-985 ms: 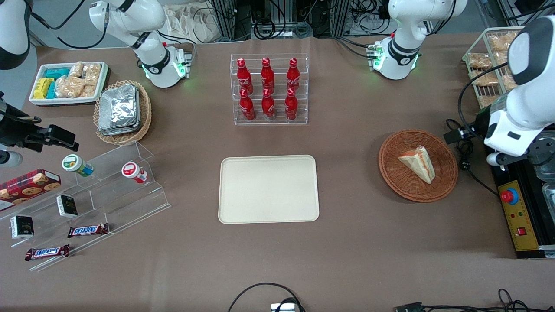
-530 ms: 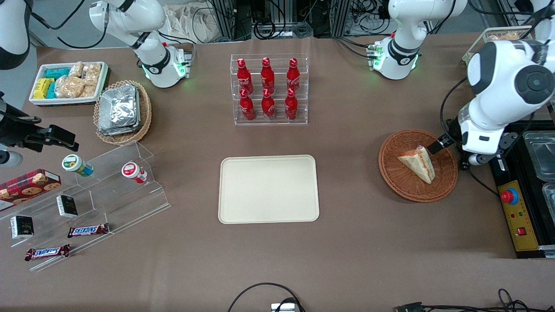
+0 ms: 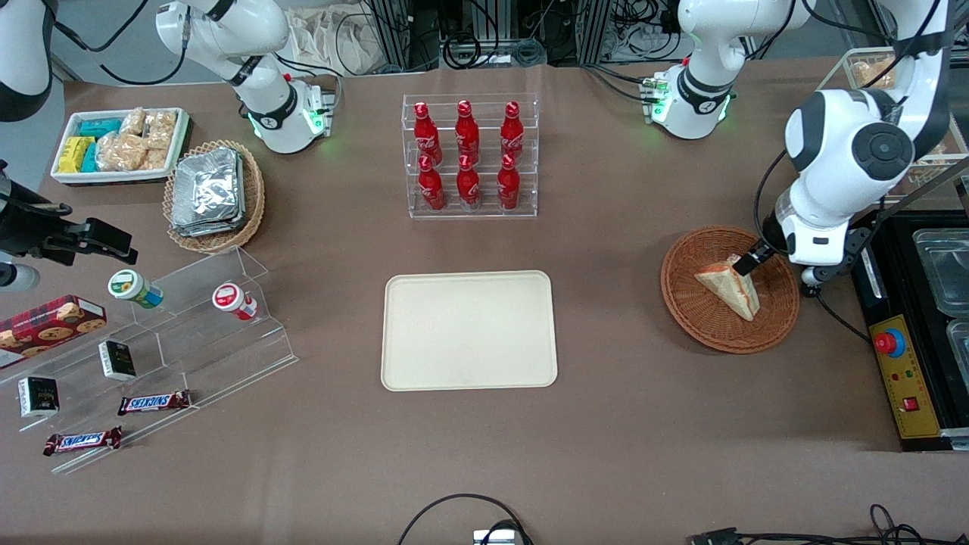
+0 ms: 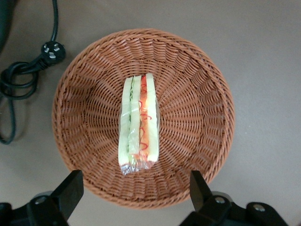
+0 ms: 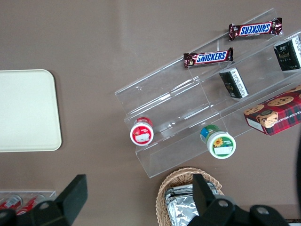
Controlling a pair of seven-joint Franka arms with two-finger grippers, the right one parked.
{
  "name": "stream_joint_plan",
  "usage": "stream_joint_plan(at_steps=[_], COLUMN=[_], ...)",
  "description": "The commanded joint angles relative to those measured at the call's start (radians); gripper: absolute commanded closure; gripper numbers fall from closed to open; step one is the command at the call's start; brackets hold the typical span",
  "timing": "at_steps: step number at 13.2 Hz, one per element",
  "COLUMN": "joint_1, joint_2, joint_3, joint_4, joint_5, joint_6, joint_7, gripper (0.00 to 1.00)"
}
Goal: Place sandwich from basket to tray
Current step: 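Lower the open left gripper around the sandwich and close it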
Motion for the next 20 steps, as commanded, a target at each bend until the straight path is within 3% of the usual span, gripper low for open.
stream_joint_plan(at_steps=[1,12,13,15,16,20], joint_1=[0.024,0.026,0.024,0.020,0.015,0.015], joint_2=[0.023,0.175,0.181,0.183,0.184,0.144], joint_3=[-0.005,-0.005,-0.005,-0.005,-0.007,-0.010], joint_4=[-0.057,-0.175,-0.175,-0.172,-0.168,-0.142], joint_5=[-0.004,-0.006,-0.006,-0.004,-0.004,0.014], joint_6=[0.105,0.414,0.415,0.414,0.405,0.341], joint_7=[-0.023,-0.095,-0.095,-0.091,-0.091,-0.023], gripper=[0.00,0.00,0.08,0.55,0.72,0.80])
